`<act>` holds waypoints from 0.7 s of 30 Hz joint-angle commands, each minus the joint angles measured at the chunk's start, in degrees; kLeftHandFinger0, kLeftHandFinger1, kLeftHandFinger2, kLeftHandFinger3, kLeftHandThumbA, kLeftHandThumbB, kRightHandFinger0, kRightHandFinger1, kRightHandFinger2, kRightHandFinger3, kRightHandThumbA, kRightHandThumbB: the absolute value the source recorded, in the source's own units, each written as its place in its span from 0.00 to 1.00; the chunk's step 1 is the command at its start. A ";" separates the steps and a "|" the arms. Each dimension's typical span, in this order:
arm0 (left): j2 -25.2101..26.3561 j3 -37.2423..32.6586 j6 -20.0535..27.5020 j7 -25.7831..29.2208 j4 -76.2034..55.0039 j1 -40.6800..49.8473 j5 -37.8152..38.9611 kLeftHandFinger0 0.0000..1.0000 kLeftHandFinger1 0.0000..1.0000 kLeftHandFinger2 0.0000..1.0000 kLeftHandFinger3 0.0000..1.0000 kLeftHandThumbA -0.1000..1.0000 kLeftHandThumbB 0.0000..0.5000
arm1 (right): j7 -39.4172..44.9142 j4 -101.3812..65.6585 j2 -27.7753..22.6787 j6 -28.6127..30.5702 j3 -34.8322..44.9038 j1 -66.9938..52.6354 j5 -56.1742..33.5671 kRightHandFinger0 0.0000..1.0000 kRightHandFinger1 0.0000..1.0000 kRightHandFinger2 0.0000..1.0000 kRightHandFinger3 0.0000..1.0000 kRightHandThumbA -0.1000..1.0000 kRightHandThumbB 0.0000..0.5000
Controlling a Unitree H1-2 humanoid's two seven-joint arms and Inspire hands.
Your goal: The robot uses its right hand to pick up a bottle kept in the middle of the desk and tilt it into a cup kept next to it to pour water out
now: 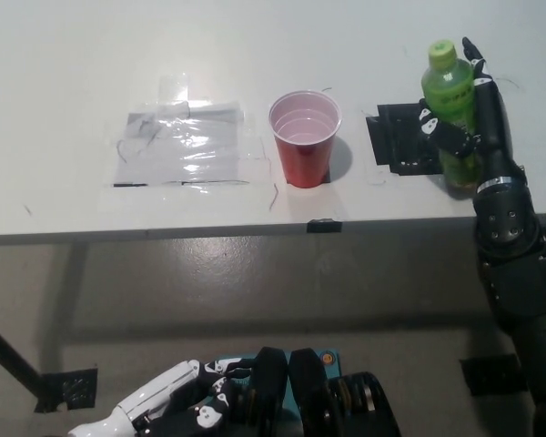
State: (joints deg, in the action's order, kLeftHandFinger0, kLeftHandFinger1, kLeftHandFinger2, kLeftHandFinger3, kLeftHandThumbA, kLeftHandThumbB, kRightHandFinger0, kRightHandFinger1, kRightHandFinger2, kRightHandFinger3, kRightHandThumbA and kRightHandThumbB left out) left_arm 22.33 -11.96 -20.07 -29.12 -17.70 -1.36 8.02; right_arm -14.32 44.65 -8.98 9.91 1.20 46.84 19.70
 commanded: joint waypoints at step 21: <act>1.33 0.16 0.23 -0.64 -1.75 0.21 0.56 1.00 1.00 1.00 1.00 0.48 1.00 | 6.74 -2.93 -3.62 -14.87 -0.02 1.26 -5.38 1.00 1.00 1.00 1.00 1.00 1.00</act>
State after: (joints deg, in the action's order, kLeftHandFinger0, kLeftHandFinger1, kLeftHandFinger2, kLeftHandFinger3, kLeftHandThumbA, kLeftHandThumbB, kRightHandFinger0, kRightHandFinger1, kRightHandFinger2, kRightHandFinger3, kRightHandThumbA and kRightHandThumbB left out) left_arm 22.49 -11.95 -20.07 -29.14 -17.77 -1.11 8.02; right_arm -10.05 44.14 -11.42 -1.92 1.75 46.77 15.39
